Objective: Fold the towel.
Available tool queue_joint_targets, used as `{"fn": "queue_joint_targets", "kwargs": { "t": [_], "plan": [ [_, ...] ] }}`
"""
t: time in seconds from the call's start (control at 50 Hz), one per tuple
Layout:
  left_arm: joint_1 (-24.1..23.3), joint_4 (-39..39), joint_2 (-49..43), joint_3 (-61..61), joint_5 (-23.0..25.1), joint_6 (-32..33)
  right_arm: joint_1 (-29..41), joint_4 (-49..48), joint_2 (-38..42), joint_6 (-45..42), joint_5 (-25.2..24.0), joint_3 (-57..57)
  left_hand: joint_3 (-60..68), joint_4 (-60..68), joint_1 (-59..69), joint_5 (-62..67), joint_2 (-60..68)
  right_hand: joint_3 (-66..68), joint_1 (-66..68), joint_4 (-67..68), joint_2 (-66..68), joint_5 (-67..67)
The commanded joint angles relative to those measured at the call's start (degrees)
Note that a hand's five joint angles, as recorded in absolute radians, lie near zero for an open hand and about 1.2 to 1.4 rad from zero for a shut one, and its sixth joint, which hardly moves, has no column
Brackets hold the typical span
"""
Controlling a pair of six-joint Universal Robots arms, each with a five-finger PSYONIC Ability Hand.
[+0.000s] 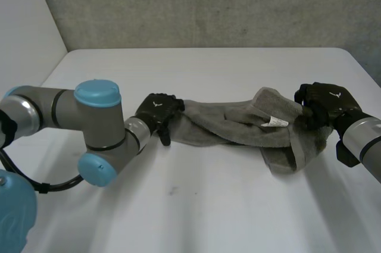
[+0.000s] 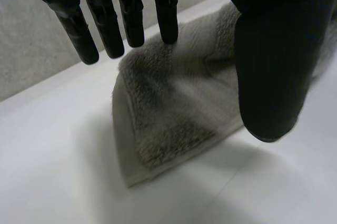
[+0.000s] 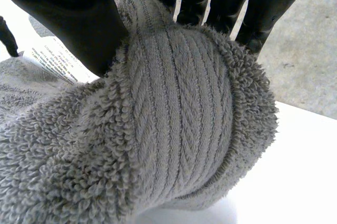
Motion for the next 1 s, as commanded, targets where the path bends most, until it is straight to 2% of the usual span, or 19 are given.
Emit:
{"fn": "queue_joint_targets", "kwargs": {
  "t": [0.02,0.3,0.34,0.74,1.0],
  "plan": [
    [0.2,-4.4,-2.2,3.2,-0.8,4.6,0.4,0.0,0.2,-0.6,-0.1,-0.3,6.8,6.8,6.8,6.8,6.8,5.5,6.1,3.7,6.1,6.2],
    [0.2,-4.2,-2.9,3.6,-0.6,5.3,0.7,-0.8,1.0,-1.9,-0.1,-0.7,11.9,11.9,11.9,11.9,11.9,5.5,6.1,3.7,6.1,6.2],
    [0.2,-4.3,-3.6,4.7,-0.5,5.3,0.7,-1.1,1.2,-2.2,-0.1,-0.4,16.4,16.4,16.4,16.4,16.4,5.5,6.1,3.7,6.1,6.2],
    [-0.3,-5.0,-7.6,10.3,-0.4,5.3,0.8,-1.2,2.4,-4.1,-0.1,-0.4,17.1,17.1,17.1,17.1,17.1,5.5,6.1,3.7,6.1,6.2],
    [-0.6,-6.2,-10.1,15.7,-0.5,4.9,0.8,-1.2,2.6,-4.8,-0.1,-0.8,30.0,30.0,30.0,30.0,30.0,5.5,6.1,3.7,6.1,6.2]
  ]
}}
